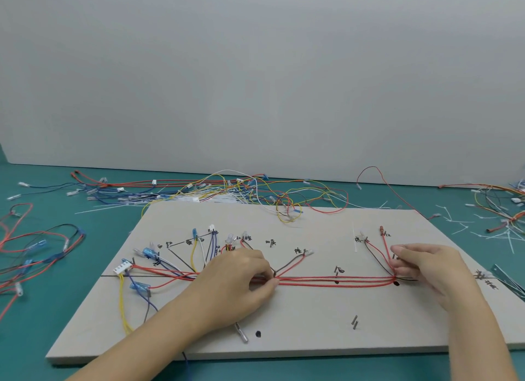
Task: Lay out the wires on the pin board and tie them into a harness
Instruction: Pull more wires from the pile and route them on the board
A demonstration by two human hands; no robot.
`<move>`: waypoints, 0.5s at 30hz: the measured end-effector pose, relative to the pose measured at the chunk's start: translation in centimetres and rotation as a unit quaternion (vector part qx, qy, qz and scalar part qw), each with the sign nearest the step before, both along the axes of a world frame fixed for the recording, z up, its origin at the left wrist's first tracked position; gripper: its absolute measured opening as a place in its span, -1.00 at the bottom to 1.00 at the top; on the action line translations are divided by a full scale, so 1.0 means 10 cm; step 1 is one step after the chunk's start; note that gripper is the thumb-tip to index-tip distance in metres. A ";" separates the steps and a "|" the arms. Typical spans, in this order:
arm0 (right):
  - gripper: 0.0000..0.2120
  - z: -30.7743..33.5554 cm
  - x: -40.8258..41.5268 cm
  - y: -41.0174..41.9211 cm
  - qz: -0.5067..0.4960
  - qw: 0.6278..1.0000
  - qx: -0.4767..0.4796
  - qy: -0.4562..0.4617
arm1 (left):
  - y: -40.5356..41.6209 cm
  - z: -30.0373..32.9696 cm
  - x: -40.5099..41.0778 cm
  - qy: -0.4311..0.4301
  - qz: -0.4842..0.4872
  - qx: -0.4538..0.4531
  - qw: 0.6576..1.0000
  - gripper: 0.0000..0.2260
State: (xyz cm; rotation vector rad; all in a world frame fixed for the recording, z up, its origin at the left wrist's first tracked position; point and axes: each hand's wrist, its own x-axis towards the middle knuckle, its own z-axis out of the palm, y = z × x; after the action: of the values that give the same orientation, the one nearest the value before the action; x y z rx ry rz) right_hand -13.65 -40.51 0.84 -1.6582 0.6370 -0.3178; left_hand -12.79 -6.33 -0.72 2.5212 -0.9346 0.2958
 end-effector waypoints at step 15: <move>-0.92 0.09 0.11 -0.08 0.053 0.992 -0.075 0.084 | -0.01 -0.01 0.02 0.020 0.004 -0.027 0.999 -0.76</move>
State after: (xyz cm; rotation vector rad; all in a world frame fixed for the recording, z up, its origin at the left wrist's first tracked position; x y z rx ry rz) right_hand -12.50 -41.33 1.73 -1.8696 0.6602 -0.1543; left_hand -12.56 -6.40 -0.80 2.4729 -0.8883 0.2694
